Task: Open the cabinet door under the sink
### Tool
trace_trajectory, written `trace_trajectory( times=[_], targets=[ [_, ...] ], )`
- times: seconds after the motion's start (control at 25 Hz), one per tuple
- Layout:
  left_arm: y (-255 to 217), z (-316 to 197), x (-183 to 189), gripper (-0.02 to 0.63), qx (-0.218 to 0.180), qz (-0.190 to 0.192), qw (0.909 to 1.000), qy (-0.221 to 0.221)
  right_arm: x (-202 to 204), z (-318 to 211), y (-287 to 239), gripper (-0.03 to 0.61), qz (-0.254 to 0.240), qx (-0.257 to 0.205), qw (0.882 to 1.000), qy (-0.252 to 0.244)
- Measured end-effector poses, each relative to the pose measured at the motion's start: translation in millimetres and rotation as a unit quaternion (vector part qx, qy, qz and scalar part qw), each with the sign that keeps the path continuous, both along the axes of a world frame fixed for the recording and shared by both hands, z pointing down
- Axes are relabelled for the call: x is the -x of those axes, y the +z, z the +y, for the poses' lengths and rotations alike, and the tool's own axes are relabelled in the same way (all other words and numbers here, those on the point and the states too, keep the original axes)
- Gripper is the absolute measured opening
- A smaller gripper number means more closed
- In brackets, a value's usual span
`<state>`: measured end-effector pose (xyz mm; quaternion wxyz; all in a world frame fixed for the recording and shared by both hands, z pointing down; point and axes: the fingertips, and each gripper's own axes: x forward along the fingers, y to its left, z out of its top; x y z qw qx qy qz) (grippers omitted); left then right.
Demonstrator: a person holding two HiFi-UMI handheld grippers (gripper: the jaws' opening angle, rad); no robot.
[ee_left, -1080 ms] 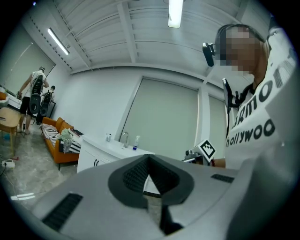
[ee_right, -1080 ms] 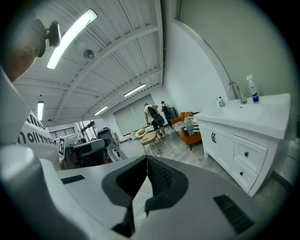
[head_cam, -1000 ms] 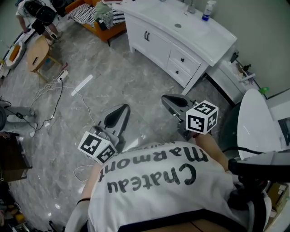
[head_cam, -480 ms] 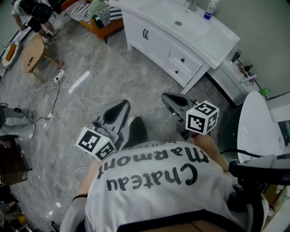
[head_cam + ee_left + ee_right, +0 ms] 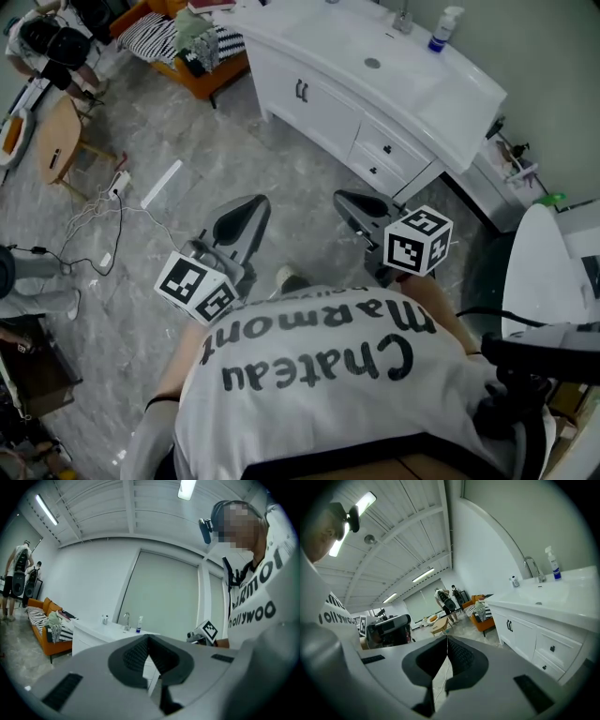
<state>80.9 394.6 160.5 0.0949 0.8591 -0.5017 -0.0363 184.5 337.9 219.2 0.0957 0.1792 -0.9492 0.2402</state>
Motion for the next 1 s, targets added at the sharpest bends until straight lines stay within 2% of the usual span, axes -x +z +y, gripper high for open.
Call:
trace_trajectory(
  times=[0.16,0.4,0.8,1.0],
  targets=[
    [-9,-42,27,0.006,-0.004,-0.003,0.9999,0.010,22,-42,-2,0.011,0.001,0.001,1.000,0.016],
    [-5,-78,61,0.006,0.002,-0.011,0.9999,0.010,55,-90,2,0.011,-0.006,0.010,1.000,0.026],
    [11,-102,98,0.006,0.020,0.006,0.9998,-0.004,96,-119,15,0.011,0.010,0.021,1.000,0.010],
    [24,-110,101,0.006,0.031,0.035,0.9988,-0.010,110,-122,24,0.011,0.028,0.018,0.999,-0.008]
  ],
)
